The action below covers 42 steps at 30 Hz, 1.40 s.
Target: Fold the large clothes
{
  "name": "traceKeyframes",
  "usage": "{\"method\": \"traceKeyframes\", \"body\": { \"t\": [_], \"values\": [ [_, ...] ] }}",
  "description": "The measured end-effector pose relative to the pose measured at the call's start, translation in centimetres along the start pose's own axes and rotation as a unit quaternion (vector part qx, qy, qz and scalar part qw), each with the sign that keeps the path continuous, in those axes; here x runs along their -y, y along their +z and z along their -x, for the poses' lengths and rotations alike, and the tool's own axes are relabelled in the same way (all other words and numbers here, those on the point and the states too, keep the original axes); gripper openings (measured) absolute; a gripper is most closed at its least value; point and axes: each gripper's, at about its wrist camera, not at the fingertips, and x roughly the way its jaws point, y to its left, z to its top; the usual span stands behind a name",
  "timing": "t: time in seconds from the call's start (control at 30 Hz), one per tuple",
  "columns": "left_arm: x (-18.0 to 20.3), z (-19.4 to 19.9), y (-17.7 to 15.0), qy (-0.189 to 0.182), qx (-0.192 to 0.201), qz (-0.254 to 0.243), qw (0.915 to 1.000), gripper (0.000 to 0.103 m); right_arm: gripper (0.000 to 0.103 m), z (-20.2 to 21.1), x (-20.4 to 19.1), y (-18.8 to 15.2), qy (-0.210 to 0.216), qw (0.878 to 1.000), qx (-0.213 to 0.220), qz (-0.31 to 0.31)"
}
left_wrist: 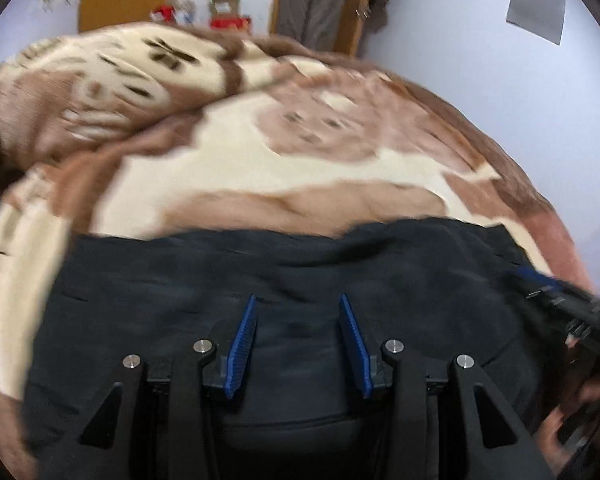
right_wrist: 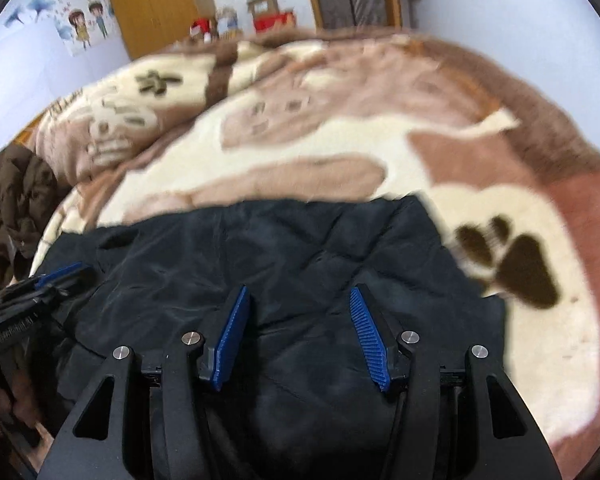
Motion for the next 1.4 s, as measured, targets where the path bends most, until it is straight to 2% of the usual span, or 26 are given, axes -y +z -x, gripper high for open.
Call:
{"method": "traceKeyframes", "body": {
  "t": [0.07,0.1,0.2,0.27,0.53,0.7,0.8,0.93,1.0,1.07,1.13,1.2,1.27,1.4],
  "values": [
    [-3.0,0.6,-0.5,0.041,0.010,0.000,0.9991,0.045,0.053,-0.7,1.3,-0.4,-0.020,1.000,-0.007,-0.008],
    [-4.7,0.3,-0.8,0.059,0.002,0.010,0.9982,0.045,0.053,-1.7,2.2,-0.8,-0.029,0.999,-0.018,-0.012],
    [-8.2,-0.6,-1.9,0.080,0.003,0.027,0.9964,0.045,0.051,-3.1,2.7,-1.6,-0.035,0.999,-0.011,-0.013],
    [-9.3,-1.3,-2.3,0.071,0.000,0.043,0.9965,0.045,0.051,-3.7,2.4,-1.6,-0.044,0.999,-0.009,-0.004],
    [-8.8,-4.2,-2.7,0.078,-0.002,0.045,0.9960,0.045,0.051,-5.9,3.4,-1.3,-0.049,0.998,-0.030,-0.021],
    [-8.9,-3.8,-2.5,0.077,-0.014,0.046,0.9958,0.045,0.051,-5.7,3.0,-0.9,-0.062,0.997,-0.042,-0.014],
    [-8.7,-2.3,-1.9,0.078,-0.018,0.041,0.9959,0.043,0.051,-3.6,2.0,0.0,-0.082,0.996,-0.040,0.003],
    [-7.5,0.9,-1.0,0.048,0.009,0.046,0.9978,0.042,0.051,0.3,-0.3,0.8,-0.062,0.998,0.000,0.007],
    [-5.3,2.1,-0.3,0.019,0.024,0.039,0.9988,0.042,0.051,1.4,-2.3,1.0,-0.044,0.999,0.015,0.022],
    [-2.7,2.4,0.4,-0.011,0.031,0.024,0.9992,0.042,0.051,0.9,-4.3,1.2,-0.027,0.999,0.007,0.042],
    [0.0,1.5,1.0,-0.028,0.028,0.001,0.9992,0.043,0.051,-0.6,-5.0,1.0,-0.029,0.998,-0.008,0.053],
    [2.1,-1.0,1.1,-0.032,-0.002,-0.013,0.9994,0.043,0.051,-3.0,-4.6,0.6,-0.036,0.997,-0.034,0.050],
    [2.6,-4.0,0.6,-0.030,-0.040,-0.005,0.9987,0.043,0.051,-4.4,-3.5,0.3,-0.024,0.998,-0.040,0.032],
    [2.5,-6.5,0.1,-0.016,-0.048,-0.005,0.9987,0.043,0.051,-5.5,-4.3,-0.3,-0.041,0.997,-0.035,0.062]
  ]
}}
